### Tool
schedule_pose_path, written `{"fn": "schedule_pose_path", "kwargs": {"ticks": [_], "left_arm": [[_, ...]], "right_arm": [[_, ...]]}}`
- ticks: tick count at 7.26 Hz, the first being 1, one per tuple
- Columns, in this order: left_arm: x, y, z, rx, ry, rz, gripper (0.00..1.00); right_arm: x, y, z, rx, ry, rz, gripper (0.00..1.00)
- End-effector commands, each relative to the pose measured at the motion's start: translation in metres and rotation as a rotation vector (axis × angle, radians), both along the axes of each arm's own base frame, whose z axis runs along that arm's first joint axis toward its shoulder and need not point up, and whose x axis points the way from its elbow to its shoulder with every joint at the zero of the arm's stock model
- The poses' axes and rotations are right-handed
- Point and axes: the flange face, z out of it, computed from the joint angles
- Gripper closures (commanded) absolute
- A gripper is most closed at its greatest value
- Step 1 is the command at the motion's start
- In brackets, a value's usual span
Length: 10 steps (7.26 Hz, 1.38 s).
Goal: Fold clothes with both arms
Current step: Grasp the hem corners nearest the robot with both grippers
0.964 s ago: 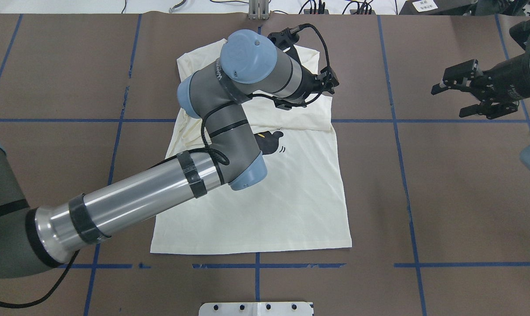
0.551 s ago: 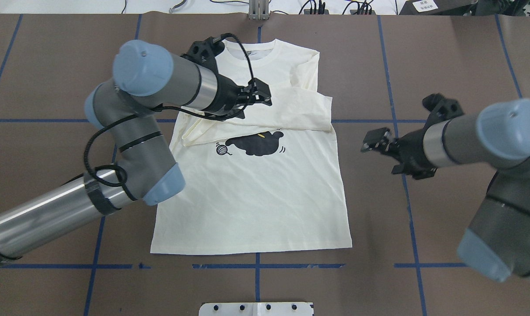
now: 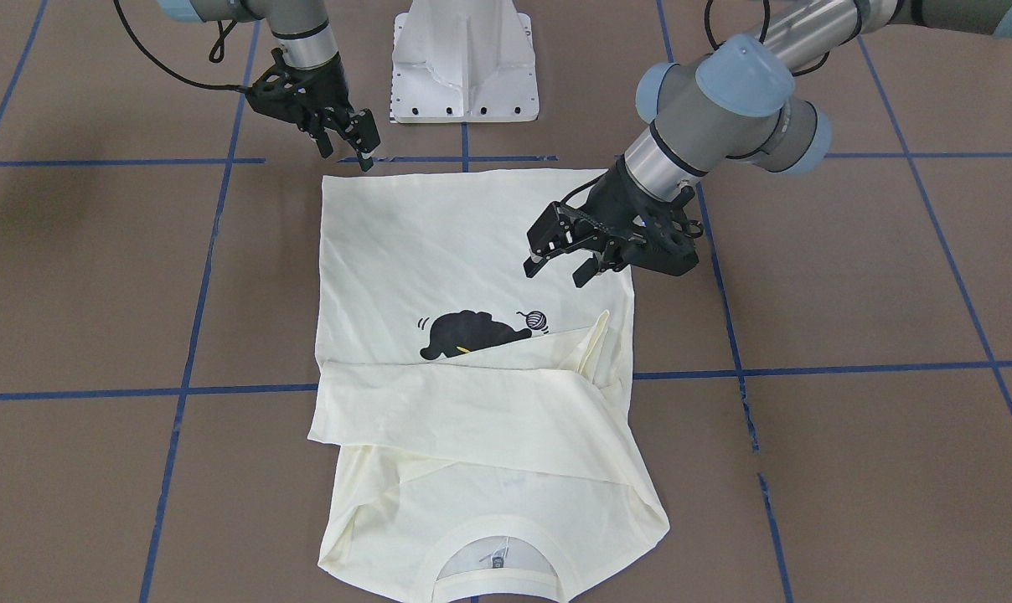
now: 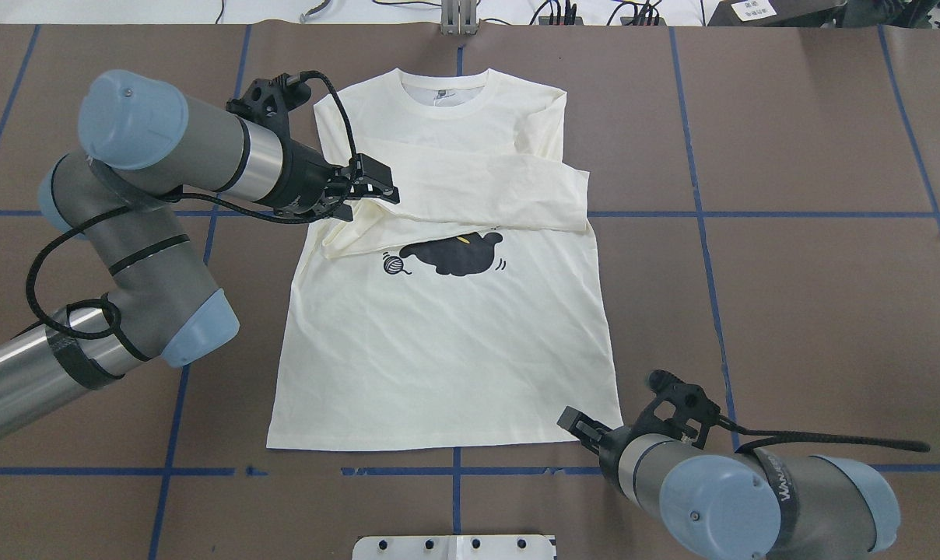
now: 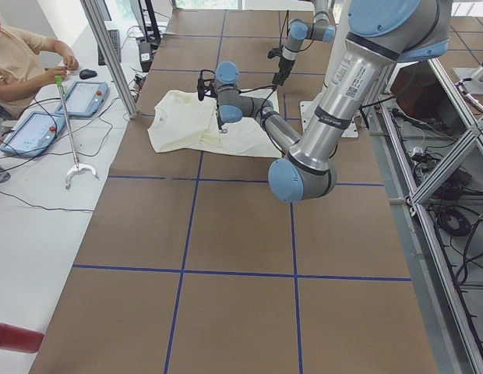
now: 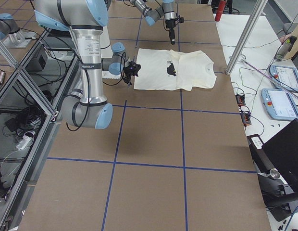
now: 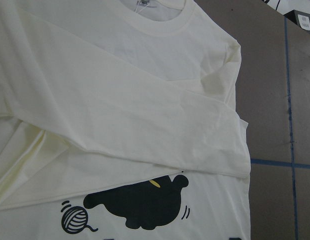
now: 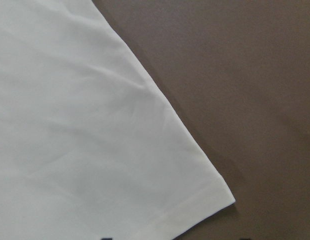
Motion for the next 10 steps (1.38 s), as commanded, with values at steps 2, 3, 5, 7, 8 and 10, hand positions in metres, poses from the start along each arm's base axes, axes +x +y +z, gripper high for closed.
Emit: {"fn": "schedule_pose_path", "kwargs": {"ticks": [2, 3, 5, 7, 8, 10], "left_arm": [[-0.001, 0.0, 0.003, -0.006, -0.002, -0.003, 0.17], [-0.001, 0.0, 0.003, -0.007, -0.003, -0.003, 0.17], [-0.001, 0.0, 0.003, -0.006, -0.002, -0.004, 0.17], [-0.002, 0.001, 0.008, -0.008, -0.007, -0.004, 0.17], [-0.002, 0.001, 0.01, -0.012, -0.01, -0.004, 0.17], [-0.004, 0.002, 0.005, -0.01, -0.002, -0.005, 0.17]], "right_arm": [[-0.011, 0.005, 0.023, -0.028, 0.043, 0.027, 0.21], [-0.008, 0.005, 0.028, -0.029, 0.063, 0.029, 0.25], [-0.003, -0.006, 0.03, -0.03, 0.091, 0.049, 0.4], [-0.004, -0.005, 0.028, -0.031, 0.087, 0.048, 0.98], [-0.004, -0.005, 0.029, -0.031, 0.09, 0.047, 1.0], [0.006, -0.01, 0.016, -0.029, 0.062, 0.056, 1.0]]}}
